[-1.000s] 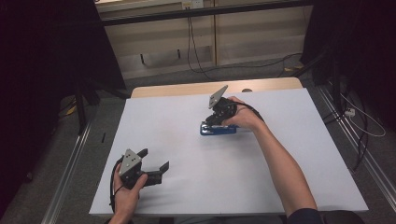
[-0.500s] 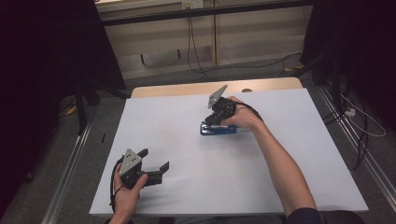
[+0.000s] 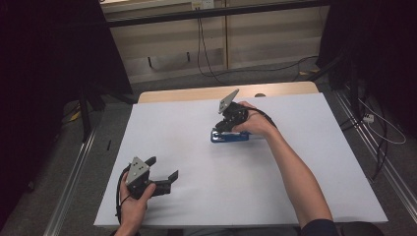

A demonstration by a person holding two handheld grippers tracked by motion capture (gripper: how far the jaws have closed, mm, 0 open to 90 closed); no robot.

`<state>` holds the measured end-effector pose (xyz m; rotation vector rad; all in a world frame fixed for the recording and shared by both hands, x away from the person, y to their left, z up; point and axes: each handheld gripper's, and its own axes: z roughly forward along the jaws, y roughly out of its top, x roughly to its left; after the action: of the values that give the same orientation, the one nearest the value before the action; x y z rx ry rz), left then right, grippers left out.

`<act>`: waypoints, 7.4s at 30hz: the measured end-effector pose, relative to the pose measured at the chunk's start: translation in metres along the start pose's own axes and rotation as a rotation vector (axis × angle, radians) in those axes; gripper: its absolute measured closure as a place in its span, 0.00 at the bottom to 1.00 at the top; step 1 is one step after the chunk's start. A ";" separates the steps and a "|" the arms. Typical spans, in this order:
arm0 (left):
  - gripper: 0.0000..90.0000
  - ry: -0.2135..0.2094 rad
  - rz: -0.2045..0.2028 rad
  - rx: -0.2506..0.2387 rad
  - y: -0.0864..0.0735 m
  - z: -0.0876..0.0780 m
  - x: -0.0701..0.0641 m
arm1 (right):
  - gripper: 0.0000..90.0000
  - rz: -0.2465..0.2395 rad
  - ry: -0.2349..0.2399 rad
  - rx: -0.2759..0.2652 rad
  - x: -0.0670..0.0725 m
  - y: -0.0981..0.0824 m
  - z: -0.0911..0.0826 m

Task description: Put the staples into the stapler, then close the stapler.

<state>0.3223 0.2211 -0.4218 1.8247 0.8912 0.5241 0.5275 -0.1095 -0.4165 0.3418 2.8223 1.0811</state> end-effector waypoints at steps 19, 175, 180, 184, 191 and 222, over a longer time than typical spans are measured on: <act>0.05 -0.001 0.003 -0.002 0.000 0.000 0.000 | 0.85 0.004 -0.007 -0.003 0.001 0.001 0.001; 0.05 -0.110 0.085 -0.002 0.060 0.111 -0.010 | 0.64 0.517 -0.591 -0.409 0.103 -0.134 -0.111; 0.04 -0.114 0.082 0.000 0.068 0.125 -0.011 | 0.78 0.531 -0.579 -0.408 0.097 -0.138 -0.104; 0.05 -0.107 0.082 0.005 0.076 0.138 -0.013 | 0.87 0.524 -0.582 -0.412 0.096 -0.139 -0.104; 0.06 -0.102 0.083 0.000 0.083 0.155 -0.016 | 1.00 0.519 -0.591 -0.397 0.094 -0.141 -0.103; 0.85 -0.152 0.060 0.091 0.063 0.175 -0.016 | 1.00 0.520 -0.576 -0.313 0.090 -0.149 -0.097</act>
<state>0.4550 0.0902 -0.4349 1.9509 0.7698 0.3819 0.3978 -0.2584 -0.4456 1.1764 2.0621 1.2265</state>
